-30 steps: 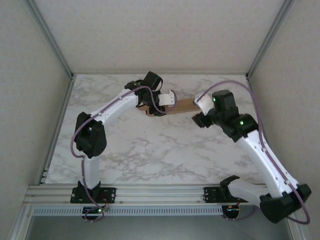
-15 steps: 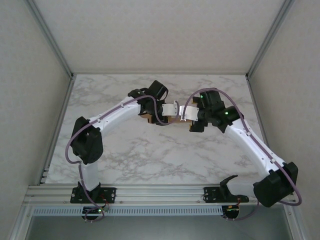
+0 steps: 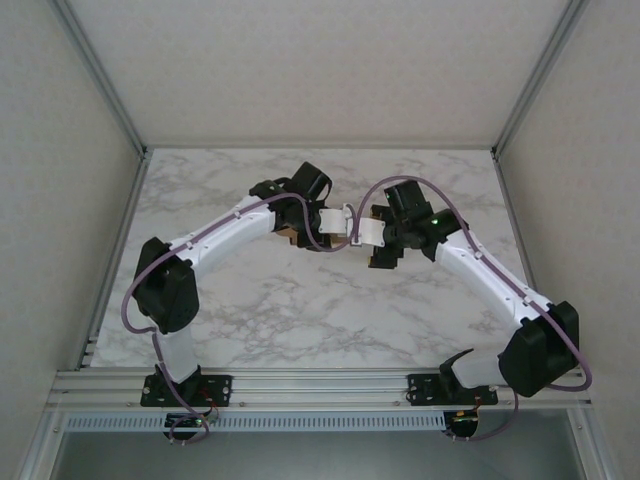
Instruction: Fold the paper box
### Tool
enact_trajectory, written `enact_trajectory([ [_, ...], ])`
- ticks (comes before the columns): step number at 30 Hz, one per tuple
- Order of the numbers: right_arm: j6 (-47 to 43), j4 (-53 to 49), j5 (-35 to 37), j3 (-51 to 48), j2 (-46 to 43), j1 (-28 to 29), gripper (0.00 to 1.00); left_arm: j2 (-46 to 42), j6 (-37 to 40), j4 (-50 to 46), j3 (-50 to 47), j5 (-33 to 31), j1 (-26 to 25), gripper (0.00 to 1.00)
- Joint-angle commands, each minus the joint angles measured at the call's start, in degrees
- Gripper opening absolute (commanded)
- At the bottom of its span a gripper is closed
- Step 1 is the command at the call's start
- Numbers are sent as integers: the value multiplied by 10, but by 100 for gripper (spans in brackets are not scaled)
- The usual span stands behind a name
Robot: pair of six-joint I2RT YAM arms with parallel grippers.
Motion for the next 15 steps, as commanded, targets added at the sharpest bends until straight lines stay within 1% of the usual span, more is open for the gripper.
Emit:
enact_trajectory([
  [1, -21, 58, 49, -28, -6, 2, 85, -41, 15, 9, -4, 17, -2, 31],
  [3, -29, 87, 64, -41, -11, 2, 83, -48, 18, 13, -10, 19, -2, 31],
  [5, -37, 91, 65, -44, -12, 2, 80, -53, 19, 16, -16, 21, -2, 30],
  [7, -55, 95, 81, -51, -13, 8, 76, -58, 23, 18, -22, 19, -2, 30],
  [10, -80, 96, 92, -64, -21, 15, 75, -60, 29, 19, -28, 14, -2, 30],
  [13, -84, 47, 94, -45, -22, 18, 75, -59, 31, 24, -34, 2, -2, 30],
  [15, -85, 0, 89, -25, -26, 20, 77, -54, 28, 26, -36, -10, -2, 30],
])
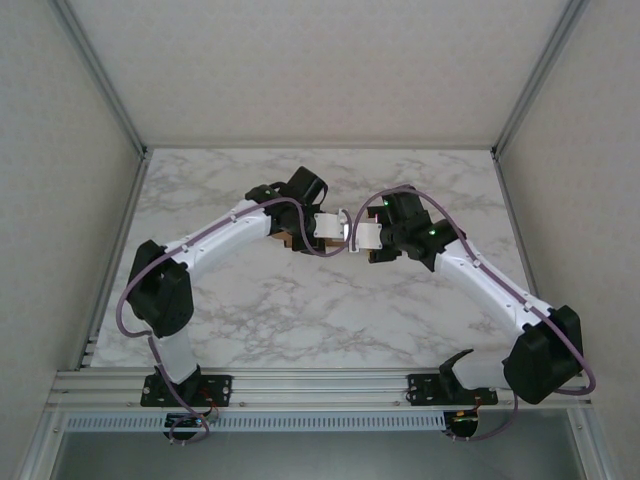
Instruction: Fold the paper box
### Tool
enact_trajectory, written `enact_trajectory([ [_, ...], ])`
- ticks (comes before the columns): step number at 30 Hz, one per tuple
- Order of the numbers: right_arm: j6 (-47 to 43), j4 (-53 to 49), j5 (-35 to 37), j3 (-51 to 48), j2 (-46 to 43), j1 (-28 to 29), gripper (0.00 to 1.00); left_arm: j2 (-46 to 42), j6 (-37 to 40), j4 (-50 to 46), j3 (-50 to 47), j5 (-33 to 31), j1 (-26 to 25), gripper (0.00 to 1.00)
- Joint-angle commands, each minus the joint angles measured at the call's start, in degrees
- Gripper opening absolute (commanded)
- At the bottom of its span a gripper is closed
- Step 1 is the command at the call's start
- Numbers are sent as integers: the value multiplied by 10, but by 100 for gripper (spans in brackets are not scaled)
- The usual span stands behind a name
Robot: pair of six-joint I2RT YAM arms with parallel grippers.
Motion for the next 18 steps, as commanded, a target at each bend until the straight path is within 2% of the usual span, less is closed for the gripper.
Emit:
enact_trajectory([
  [1, -18, -100, 38, 28, -4, 3, 78, -27, 11, 16, 2, 5, -5, 30],
  [5, -24, -148, 73, 43, 2, 0, 82, -24, 7, 16, 5, 3, -5, 30],
  [11, -22, -92, 83, 22, 6, -21, 84, -44, 15, 20, -4, -1, -5, 29],
  [18, -26, -32, 92, -1, 9, -25, 77, -71, 21, 29, -23, 9, -4, 27],
])
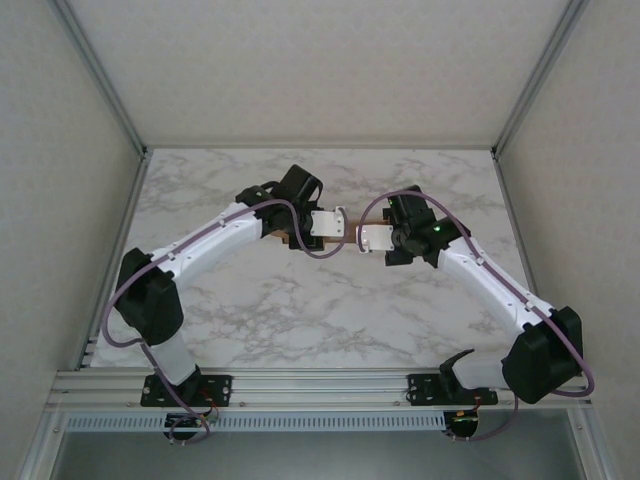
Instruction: Fold the paper box
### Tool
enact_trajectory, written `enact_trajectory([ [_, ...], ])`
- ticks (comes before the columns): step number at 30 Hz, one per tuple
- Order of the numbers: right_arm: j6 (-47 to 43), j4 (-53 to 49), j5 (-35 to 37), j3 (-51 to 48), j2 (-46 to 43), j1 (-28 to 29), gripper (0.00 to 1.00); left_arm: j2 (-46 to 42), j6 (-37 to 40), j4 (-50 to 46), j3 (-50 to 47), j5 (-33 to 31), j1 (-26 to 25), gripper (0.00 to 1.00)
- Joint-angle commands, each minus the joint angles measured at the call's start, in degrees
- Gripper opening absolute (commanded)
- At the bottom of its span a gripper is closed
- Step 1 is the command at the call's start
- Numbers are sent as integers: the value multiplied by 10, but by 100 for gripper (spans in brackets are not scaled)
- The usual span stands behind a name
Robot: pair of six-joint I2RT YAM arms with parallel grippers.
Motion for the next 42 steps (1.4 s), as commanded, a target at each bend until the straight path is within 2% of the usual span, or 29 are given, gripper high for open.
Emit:
enact_trajectory([
  [1, -6, 32, 9, -12, 6, -1, 76, -26, 12, 14, -6, 16, -3, 27],
  [8, 3, 25, -2, -10, -5, 2, 62, -27, 14, 24, -13, 14, -2, 31],
  [12, 7, 10, -10, -10, -10, 3, 58, -32, 12, 38, -18, 3, -1, 48],
  [20, 28, -10, -35, -3, -5, 2, 51, -69, 2, 88, -49, -12, 7, 69],
  [23, 41, -10, -44, 1, -2, 0, 48, -86, -11, 110, -55, -20, 9, 71],
  [27, 58, -20, -64, 8, -1, -6, 48, -125, -40, 142, -55, 2, 13, 77],
  [31, 71, -35, -87, 20, -4, -19, 48, -187, -83, 196, -85, 4, 28, 80],
  [37, 81, -45, -122, 26, -8, -33, 48, -316, -165, 317, -184, -43, 33, 81],
  [40, 91, -54, -145, 32, -7, -34, 48, -376, -230, 359, -227, -93, 33, 80],
  [42, 96, -69, -162, 40, -4, -33, 49, -403, -282, 366, -243, -149, 33, 76],
])
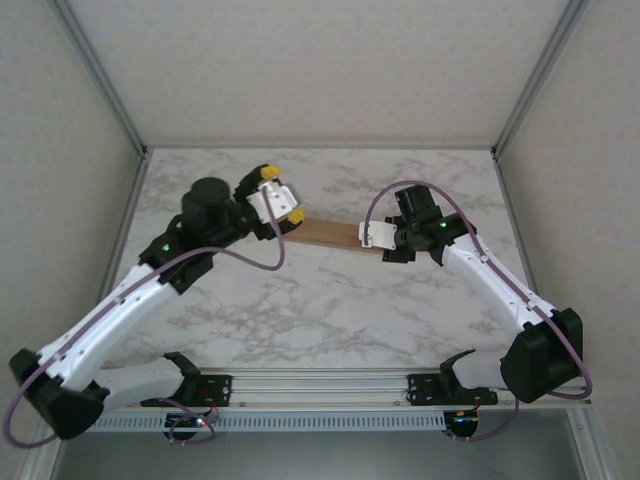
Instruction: Fold the paper box
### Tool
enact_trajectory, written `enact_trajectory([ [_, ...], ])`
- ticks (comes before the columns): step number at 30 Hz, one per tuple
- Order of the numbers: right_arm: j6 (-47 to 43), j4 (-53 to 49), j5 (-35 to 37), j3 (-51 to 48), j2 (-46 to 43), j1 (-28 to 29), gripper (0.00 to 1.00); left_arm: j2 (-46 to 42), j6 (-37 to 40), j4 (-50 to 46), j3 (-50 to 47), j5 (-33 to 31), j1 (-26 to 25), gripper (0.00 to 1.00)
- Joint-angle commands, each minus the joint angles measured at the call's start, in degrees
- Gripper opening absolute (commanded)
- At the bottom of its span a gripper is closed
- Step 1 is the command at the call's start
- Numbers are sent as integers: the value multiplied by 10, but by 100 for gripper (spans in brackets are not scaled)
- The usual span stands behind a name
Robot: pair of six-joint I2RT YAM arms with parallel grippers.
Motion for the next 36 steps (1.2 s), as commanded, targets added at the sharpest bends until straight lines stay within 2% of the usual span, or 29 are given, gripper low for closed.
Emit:
enact_trajectory([
  [1, 22, -32, -56, 34, -2, -2, 49, -38, -128, 54, -27, -111, 5, 75],
  [3, 28, -50, -78, 45, 3, -2, 50, -50, -174, 8, -33, -132, 4, 69],
  [7, 39, -79, -110, 63, 12, -2, 49, -78, -234, -75, -55, -92, 4, 63],
  [10, 42, -90, -123, 67, 16, -2, 48, -97, -246, -99, -71, -78, 6, 63],
  [15, 48, -113, -123, 75, 31, 13, 47, -147, -287, -56, -122, -100, 8, 62],
  [20, 71, -169, -118, 110, 70, 39, 47, -198, -365, 2, -168, -145, 7, 61],
  [27, 81, -218, -82, 156, 120, 70, 46, -208, -414, 40, -212, -214, 8, 63],
  [32, 77, -213, -29, 150, 129, 85, 47, -224, -426, 74, -254, -238, 7, 67],
  [36, 72, -203, -5, 137, 119, 91, 53, -230, -427, 97, -285, -240, 8, 70],
])
